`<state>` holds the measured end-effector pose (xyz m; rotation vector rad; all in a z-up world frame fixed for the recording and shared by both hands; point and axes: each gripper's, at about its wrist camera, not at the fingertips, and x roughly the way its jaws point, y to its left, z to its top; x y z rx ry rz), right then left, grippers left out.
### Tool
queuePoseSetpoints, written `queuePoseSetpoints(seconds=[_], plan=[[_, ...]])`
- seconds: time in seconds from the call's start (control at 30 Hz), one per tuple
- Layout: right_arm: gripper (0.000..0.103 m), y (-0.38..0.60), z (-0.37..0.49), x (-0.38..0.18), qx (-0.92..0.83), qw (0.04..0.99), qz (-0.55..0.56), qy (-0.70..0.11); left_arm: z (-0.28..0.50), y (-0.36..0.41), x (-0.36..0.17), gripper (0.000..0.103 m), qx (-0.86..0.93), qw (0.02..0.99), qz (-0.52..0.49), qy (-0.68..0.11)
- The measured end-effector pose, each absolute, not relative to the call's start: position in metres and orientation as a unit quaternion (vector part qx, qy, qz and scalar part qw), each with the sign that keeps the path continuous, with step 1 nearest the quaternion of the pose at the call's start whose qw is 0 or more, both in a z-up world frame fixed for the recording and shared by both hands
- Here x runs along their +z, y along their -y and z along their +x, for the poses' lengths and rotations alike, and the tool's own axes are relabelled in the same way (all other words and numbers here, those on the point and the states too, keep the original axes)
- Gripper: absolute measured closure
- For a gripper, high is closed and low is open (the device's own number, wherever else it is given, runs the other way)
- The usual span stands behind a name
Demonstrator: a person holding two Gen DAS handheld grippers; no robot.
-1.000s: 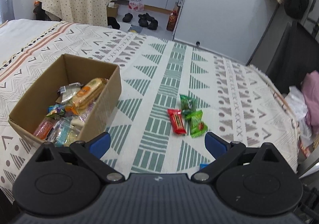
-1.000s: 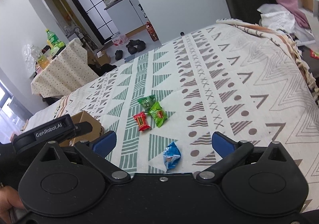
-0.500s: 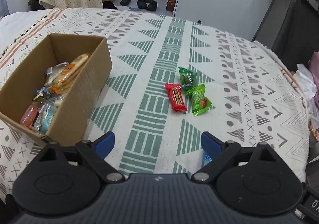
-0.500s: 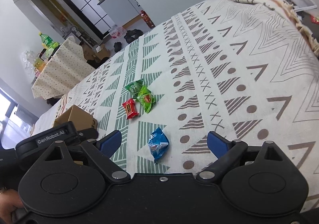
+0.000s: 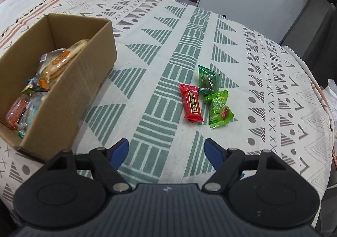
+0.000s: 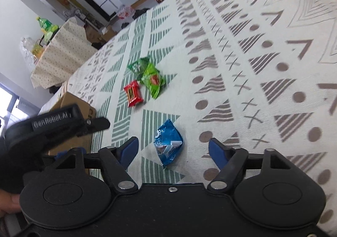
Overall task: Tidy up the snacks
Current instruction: 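Grasp the blue packet with the right tool while the left grasps the red candy packet, then lift both held snacks and carry them over the cardboard box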
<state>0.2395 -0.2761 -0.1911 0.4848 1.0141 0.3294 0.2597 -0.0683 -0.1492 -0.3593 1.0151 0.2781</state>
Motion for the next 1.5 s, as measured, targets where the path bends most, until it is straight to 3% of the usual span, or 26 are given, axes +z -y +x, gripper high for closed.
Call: queuePoseSetpoints(seconds=[0.1,0.2,0.27,0.53,0.87,0.93,1.1,1.23,1.37,1.43,1.5], plan=[[0.041,0.268,0.245,-0.201,0.163,0.828,0.221,-0.489,0.268,0.07,-0.155,0.026,0.132,0.845,-0.176,-0.488],[0.068,0.262,0.25,-0.207,0.167,0.826,0.208,-0.497,0.278,0.07,-0.161,0.026,0.138,0.837,-0.185,-0.495],[0.074,0.261,0.253,-0.21,0.174,0.824,0.209,-0.497,0.285,0.071,-0.162,0.026,0.142,0.834,-0.191,-0.497],[0.075,0.275,0.262,-0.209,0.152,0.841,0.227,-0.467,0.319,0.08,-0.161,0.027,0.149,0.85,-0.183,-0.47],[0.075,0.289,0.277,-0.212,0.112,0.852,0.253,-0.445,0.342,0.083,-0.186,0.047,0.146,0.84,-0.17,-0.495],[0.075,0.29,0.279,-0.213,0.11,0.854,0.25,-0.442,0.345,0.082,-0.191,0.052,0.137,0.843,-0.165,-0.494],[0.074,0.285,0.282,-0.214,0.107,0.858,0.242,-0.44,0.343,0.07,-0.198,0.085,0.136,0.837,-0.175,-0.5],[0.065,0.281,0.283,-0.214,0.105,0.858,0.238,-0.443,0.335,0.063,-0.193,0.085,0.129,0.838,-0.182,-0.498],[0.045,0.277,0.289,-0.212,0.105,0.859,0.245,-0.436,0.327,0.055,-0.186,0.085,0.123,0.837,-0.196,-0.495],[0.046,0.274,0.292,-0.212,0.098,0.863,0.24,-0.434,0.322,0.053,-0.182,0.085,0.118,0.838,-0.201,-0.493],[0.059,0.272,0.293,-0.213,0.085,0.866,0.234,-0.434,0.316,0.051,-0.177,0.085,0.112,0.84,-0.204,-0.491]])
